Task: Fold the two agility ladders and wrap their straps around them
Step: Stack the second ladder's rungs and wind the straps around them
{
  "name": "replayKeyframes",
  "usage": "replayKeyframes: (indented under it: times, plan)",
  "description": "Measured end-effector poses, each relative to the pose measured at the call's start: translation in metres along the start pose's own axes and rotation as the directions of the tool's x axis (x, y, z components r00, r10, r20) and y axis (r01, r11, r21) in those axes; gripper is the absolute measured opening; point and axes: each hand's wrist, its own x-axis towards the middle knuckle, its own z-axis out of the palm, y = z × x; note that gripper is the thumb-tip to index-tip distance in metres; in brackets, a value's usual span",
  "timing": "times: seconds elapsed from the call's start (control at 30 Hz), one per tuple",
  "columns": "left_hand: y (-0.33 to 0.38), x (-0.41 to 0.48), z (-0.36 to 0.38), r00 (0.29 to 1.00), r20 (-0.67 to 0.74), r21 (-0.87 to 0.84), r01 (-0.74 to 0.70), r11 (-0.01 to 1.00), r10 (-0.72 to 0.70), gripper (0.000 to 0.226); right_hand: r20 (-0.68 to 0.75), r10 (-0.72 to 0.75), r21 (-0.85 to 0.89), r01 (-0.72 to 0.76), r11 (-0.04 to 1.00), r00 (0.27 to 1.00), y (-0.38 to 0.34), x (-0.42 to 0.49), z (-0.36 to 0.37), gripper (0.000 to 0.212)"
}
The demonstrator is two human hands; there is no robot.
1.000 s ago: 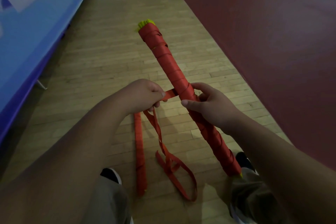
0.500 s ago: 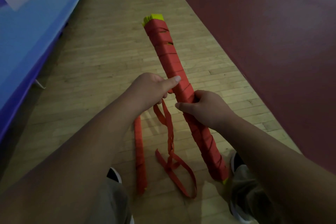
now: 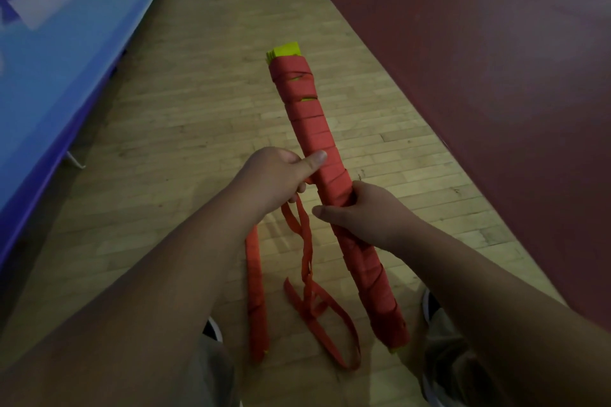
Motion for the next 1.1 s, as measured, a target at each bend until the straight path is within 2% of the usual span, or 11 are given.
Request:
replayKeyframes:
  times: [0.17, 0.27, 0.5, 0.63, 0.7, 0.77, 0.83, 0.93, 1.1]
  plan:
    - [-0.002, 0.001, -0.011, 0.997, 0.076, -0.193, 0.015, 0.981, 0.0, 0.043, 0.152, 0.019, 0.171, -0.045, 0.984, 0.988, -0.005, -0.003, -0.009, 0.027]
    - [-0.002, 0.0, -0.014, 0.992, 0.124, -0.249, 0.011, 0.968, 0.021, 0.038, 0.203, -0.013, 0.29, -0.047, 0.956, 0.979, -0.006, -0.007, -0.01, 0.022]
    - [-0.004, -0.002, -0.019, 0.99, 0.133, -0.327, 0.0, 0.945, 0.047, 0.035, 0.32, -0.038, 0.348, -0.08, 0.934, 0.947, -0.01, -0.013, -0.017, 0.039]
    - [-0.01, -0.003, -0.028, 0.99, 0.128, -0.381, 0.002, 0.925, 0.051, 0.037, 0.42, -0.09, 0.446, -0.119, 0.887, 0.903, -0.011, -0.012, -0.027, 0.051]
    - [-0.012, -0.003, -0.033, 0.988, 0.138, -0.443, 0.001, 0.897, 0.068, 0.04, 0.461, -0.144, 0.505, -0.125, 0.854, 0.875, -0.01, -0.012, -0.03, 0.043]
    - [-0.011, -0.006, -0.037, 0.981, 0.17, -0.543, 0.013, 0.84, 0.094, 0.044, 0.526, -0.209, 0.543, -0.137, 0.828, 0.824, -0.01, -0.012, -0.033, 0.033]
    - [-0.01, -0.01, -0.04, 0.966, 0.215, -0.64, 0.028, 0.768, 0.143, 0.044, 0.571, -0.278, 0.566, -0.125, 0.815, 0.772, -0.012, -0.011, -0.033, 0.042]
    - [-0.009, -0.013, -0.042, 0.948, 0.242, -0.7, 0.024, 0.714, 0.206, 0.038, 0.583, -0.346, 0.586, -0.086, 0.805, 0.735, -0.014, -0.011, -0.03, 0.062]
    - [-0.01, -0.013, -0.052, 0.945, 0.254, -0.673, 0.018, 0.74, 0.208, 0.034, 0.528, -0.396, 0.593, 0.007, 0.805, 0.751, -0.015, -0.013, -0.028, 0.054]
